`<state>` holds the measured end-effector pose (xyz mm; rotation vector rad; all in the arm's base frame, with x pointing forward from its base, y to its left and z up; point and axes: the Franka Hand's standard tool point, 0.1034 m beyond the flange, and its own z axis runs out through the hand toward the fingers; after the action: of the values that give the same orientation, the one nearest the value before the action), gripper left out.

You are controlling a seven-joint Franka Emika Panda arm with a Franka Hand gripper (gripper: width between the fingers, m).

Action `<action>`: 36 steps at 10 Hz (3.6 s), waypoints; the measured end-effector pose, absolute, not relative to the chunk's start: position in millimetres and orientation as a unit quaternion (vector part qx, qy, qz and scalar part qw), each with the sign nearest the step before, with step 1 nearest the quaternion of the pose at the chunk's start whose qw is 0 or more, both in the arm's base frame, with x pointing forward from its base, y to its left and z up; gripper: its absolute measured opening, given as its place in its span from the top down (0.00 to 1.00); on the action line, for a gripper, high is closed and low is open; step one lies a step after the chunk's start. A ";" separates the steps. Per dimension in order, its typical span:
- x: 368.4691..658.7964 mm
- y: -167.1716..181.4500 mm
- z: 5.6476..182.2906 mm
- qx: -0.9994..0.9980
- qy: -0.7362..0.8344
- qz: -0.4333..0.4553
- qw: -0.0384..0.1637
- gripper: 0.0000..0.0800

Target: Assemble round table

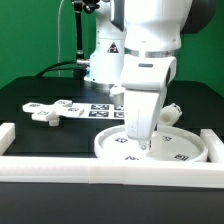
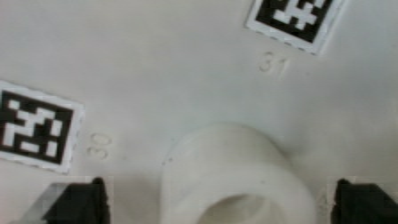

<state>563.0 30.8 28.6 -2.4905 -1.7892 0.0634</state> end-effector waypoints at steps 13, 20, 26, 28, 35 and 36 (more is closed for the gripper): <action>508.4 39.0 60.3 -0.932 -0.361 0.006 0.018 0.19; 485.1 39.7 52.8 -0.999 -0.030 0.007 0.042 0.19; 471.2 55.3 47.2 -0.955 0.288 0.042 0.063 0.19; 461.7 59.0 43.1 -0.948 0.306 0.059 0.068 0.19; 440.5 72.5 37.3 -0.938 0.273 0.197 0.085 0.19; 442.5 72.4 40.8 -0.932 0.271 0.224 0.090 0.19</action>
Offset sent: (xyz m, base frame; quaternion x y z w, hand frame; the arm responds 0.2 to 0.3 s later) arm -0.0402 -0.0135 0.0368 -0.0493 -0.0322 0.1108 0.9921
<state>442.5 72.4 40.8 -2.7702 0.8057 0.6668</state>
